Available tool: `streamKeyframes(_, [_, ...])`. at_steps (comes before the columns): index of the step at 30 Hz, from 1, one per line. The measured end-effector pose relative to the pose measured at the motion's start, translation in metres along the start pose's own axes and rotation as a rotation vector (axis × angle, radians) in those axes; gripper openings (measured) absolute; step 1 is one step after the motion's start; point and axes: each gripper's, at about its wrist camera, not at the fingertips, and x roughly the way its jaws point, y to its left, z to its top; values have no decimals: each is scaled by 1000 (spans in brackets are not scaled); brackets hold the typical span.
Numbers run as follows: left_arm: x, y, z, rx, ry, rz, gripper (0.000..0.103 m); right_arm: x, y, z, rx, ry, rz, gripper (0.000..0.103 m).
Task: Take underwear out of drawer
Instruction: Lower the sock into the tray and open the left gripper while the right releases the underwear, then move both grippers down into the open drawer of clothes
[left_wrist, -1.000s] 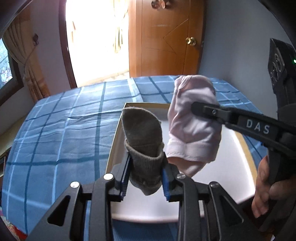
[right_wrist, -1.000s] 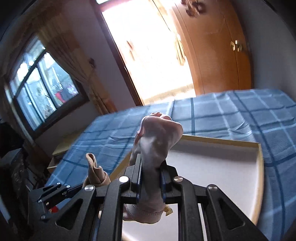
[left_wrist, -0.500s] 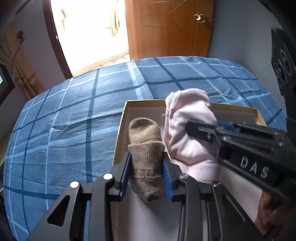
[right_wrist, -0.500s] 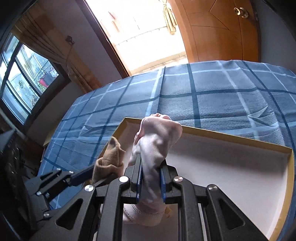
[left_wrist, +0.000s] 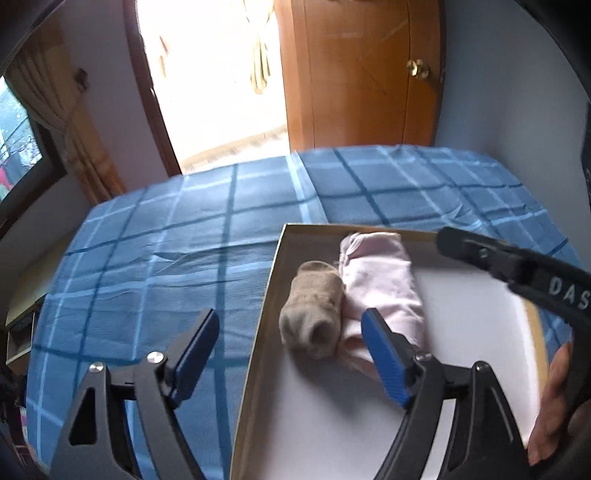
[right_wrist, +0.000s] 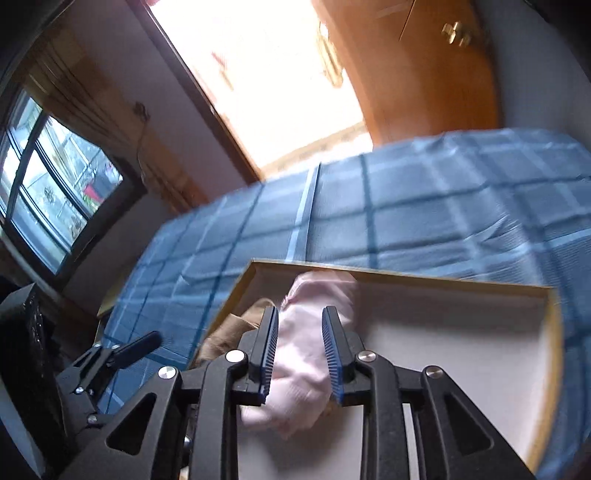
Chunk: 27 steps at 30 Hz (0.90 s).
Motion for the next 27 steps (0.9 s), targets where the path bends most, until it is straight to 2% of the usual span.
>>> streamKeyframes(2, [-22,-1,-14,-6,-25,-5,85,-25,5,-6,-5,-38,4,27])
streamKeyframes(6, [-55,-9,-49,21,-44,8,86,-74,21,-34,-54,-94,22,28])
streamKeyframes(9, [-73,-13,-80,22,-38,-1,86,-97,33,-64,-103,-88,52,28])
streamKeyframes(12, [-87,-15,-110,24,-23,-13,86,-110,38,-99,-140,-62,73,28])
streamKeyframes(16, [-97,-22,-136,48,-35,29,86,-122,34,-135,-136,-39,101,28])
streamKeyframes(27, [-122,-38,-183,-11,-44,-47,86,-154,10,-181,-55,-21,124,28])
